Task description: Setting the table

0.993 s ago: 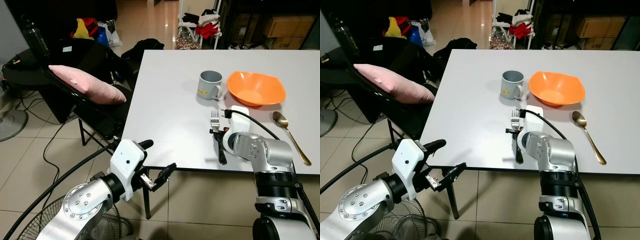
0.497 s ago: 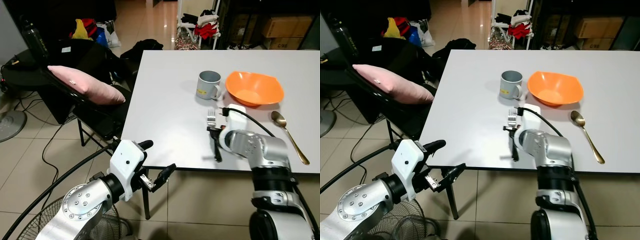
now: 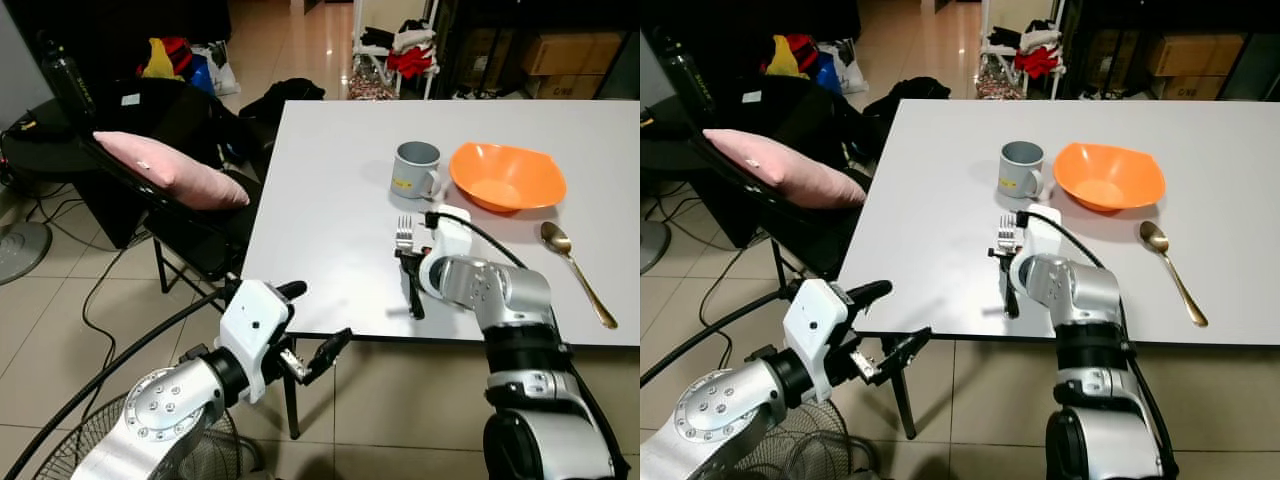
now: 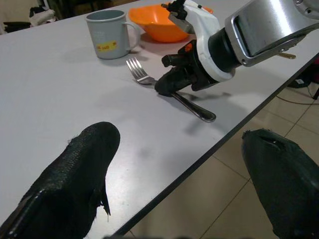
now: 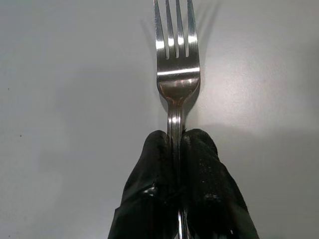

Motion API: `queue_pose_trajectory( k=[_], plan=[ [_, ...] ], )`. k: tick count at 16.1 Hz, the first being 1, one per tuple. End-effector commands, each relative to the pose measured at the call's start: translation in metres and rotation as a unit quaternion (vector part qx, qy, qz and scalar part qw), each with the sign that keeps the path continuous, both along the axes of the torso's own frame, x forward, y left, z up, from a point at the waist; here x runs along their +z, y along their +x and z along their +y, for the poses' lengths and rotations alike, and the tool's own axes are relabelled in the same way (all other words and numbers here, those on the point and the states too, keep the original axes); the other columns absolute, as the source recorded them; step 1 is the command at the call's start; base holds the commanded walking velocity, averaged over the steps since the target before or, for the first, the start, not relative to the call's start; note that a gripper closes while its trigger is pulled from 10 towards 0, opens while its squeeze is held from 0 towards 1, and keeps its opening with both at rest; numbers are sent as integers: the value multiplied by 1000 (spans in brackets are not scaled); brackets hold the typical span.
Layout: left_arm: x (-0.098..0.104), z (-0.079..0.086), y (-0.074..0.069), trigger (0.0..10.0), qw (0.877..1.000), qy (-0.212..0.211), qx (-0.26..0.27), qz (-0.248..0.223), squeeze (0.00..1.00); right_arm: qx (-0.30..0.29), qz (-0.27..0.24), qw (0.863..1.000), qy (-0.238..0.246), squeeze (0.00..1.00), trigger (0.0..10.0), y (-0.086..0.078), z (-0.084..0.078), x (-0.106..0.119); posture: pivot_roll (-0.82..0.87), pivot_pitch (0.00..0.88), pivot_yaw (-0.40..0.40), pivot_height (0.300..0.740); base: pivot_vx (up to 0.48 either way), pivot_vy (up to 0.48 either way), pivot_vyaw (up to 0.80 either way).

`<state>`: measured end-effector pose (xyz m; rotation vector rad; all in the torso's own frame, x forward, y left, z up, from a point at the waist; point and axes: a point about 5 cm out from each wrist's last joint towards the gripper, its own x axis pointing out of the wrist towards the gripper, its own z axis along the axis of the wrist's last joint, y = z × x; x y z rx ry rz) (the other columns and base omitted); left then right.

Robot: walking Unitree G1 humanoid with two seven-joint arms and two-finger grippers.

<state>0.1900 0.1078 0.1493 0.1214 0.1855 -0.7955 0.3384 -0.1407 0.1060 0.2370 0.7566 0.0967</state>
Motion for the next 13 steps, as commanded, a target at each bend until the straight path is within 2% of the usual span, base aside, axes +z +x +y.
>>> queue_pose_trajectory(
  k=[1,4,5,6,9,11,13],
  plan=[
    [3,0,-2,10000,1000,4,-4,-3,0,1,7,1000,1,0,10000,0,3,-3,-18,0,49,740,0,0,0],
    [2,0,-3,10000,1000,3,-6,-2,0,-1,13,1000,2,0,10000,-1,4,-5,-18,0,51,740,0,0,0],
    [2,0,-3,10000,1000,3,-6,-2,0,-2,14,1000,2,39,10000,-1,4,-5,-21,0,53,740,0,0,0],
    [2,-1,-4,10000,1000,2,-8,0,0,-2,16,1000,1,220,10000,-1,4,-5,-21,0,52,740,0,0,0],
    [1,-1,-4,10000,1000,2,-9,4,0,-6,19,1000,0,929,10000,-2,4,-6,-24,0,54,740,0,0,0],
    [0,-1,-3,10000,1000,2,-7,4,0,-6,21,1000,-2,988,10000,-3,4,-6,-25,0,53,740,0,0,0],
    [0,0,-3,10000,1000,3,-6,4,0,-5,18,1000,-1,988,10000,-2,5,-3,-26,0,52,740,0,0,0]
  ],
)
